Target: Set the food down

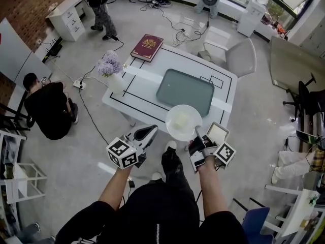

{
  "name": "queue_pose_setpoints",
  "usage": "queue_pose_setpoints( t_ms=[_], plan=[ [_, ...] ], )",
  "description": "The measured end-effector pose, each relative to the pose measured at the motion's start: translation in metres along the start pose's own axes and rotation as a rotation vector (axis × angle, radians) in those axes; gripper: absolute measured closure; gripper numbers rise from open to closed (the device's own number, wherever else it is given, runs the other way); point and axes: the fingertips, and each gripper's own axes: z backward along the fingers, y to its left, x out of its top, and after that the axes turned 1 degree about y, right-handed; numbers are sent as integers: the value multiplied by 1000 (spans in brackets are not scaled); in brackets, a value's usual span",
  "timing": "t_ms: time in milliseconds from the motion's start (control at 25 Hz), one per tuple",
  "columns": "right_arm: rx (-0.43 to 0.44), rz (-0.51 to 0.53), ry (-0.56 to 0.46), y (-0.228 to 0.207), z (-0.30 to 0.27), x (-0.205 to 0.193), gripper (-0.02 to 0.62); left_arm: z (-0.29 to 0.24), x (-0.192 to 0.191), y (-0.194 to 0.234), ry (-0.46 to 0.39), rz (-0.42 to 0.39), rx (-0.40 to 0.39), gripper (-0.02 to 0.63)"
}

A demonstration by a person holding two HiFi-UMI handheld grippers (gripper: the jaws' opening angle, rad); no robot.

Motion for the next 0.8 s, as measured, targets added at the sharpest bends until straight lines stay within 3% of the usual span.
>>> queue_pose_setpoints(
  t_ms=[800],
  plan=[
    [-10,-1,-18,-8,-104,98,575,-109,42,87,44,26,31,600]
  ],
)
